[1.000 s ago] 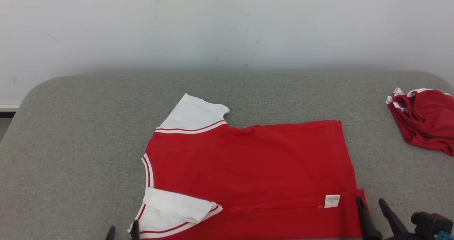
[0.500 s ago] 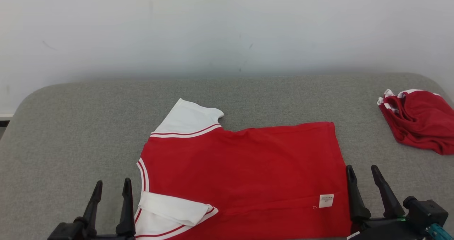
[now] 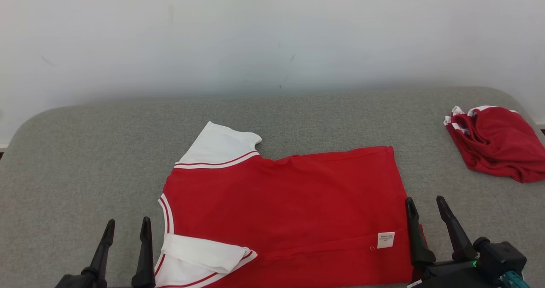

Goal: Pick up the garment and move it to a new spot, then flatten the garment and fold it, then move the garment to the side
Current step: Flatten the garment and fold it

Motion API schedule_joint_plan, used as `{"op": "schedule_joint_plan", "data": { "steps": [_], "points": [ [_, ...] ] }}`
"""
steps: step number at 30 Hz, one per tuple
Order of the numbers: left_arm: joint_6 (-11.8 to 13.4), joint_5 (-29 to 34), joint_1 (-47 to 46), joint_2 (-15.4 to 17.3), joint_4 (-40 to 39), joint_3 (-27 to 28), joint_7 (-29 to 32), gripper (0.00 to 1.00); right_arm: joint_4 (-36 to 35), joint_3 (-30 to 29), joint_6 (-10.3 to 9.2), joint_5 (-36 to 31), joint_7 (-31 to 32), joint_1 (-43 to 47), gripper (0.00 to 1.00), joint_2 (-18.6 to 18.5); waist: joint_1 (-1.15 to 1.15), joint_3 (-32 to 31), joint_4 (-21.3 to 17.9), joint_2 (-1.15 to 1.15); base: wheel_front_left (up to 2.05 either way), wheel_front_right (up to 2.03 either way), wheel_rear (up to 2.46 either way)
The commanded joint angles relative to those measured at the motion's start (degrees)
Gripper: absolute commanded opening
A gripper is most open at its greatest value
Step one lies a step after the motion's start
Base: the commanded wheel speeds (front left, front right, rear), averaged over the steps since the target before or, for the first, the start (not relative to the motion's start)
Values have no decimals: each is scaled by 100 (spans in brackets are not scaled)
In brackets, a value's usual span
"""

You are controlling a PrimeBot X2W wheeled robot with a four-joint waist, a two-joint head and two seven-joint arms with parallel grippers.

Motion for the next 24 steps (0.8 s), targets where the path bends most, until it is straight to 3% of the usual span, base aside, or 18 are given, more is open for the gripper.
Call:
{"op": "schedule_joint_plan", "data": {
  "steps": [1, 24],
  "points": [
    [-36, 80, 99, -17, -34, 56, -15, 100, 7, -1, -15, -60, -36, 83, 100, 19, 0, 1, 25, 0, 0, 0, 0],
    [-185, 129, 302, -43, -11, 298, -16, 100, 46, 30, -15, -201, -52, 120, 100, 16, 0, 91, 85, 0, 0, 0, 0]
  ]
}}
